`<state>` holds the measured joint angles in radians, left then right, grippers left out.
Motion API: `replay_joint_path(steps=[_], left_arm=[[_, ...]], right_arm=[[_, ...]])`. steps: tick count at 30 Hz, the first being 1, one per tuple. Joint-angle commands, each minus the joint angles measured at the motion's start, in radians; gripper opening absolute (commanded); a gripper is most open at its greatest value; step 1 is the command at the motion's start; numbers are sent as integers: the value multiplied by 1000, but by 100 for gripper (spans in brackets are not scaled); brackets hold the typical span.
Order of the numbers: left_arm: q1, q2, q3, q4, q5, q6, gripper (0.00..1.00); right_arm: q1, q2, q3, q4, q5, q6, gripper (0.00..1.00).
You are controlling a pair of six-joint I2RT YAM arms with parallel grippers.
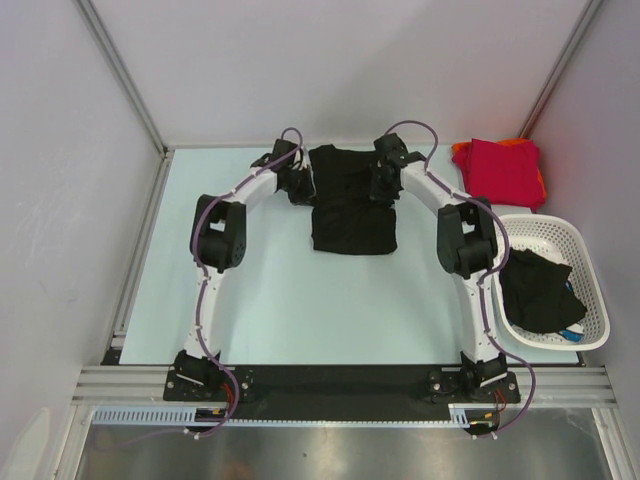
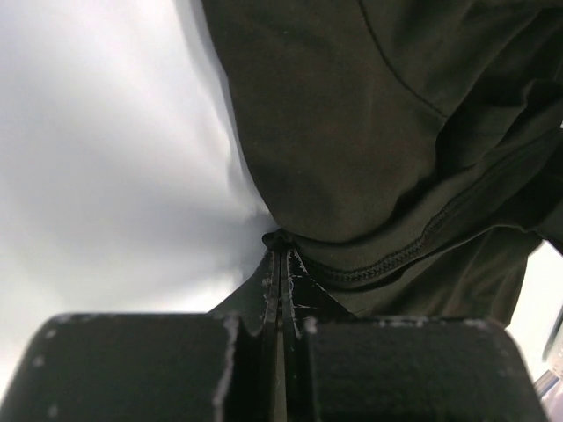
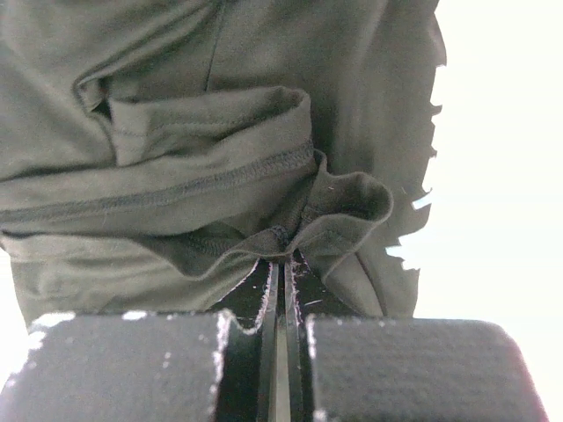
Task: Fold and stack the t-shirts
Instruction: Fold the folded rectangular tshirt in 1/3 of the way
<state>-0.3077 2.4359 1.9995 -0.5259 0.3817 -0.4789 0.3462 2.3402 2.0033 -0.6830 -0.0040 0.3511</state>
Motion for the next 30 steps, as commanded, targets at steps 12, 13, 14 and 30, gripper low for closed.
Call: replay_joint_path(steps=[12,13,14,30], left_arm=[[-22,-248,-14,-43,-78,36,0],[-24,-255,-11,-39,-79,34,0],[-25,-256,-13,-25,-78,33,0],[-47,-29,73,-52,29,-6,50]], right_arm=[[-6,-186,-109,83,65,-31,0],[-6,-186,-106,76,76,-26,0],[-6,-189,-115,77,87,-27,0],[-6,-93,-110,62,160,9,0]])
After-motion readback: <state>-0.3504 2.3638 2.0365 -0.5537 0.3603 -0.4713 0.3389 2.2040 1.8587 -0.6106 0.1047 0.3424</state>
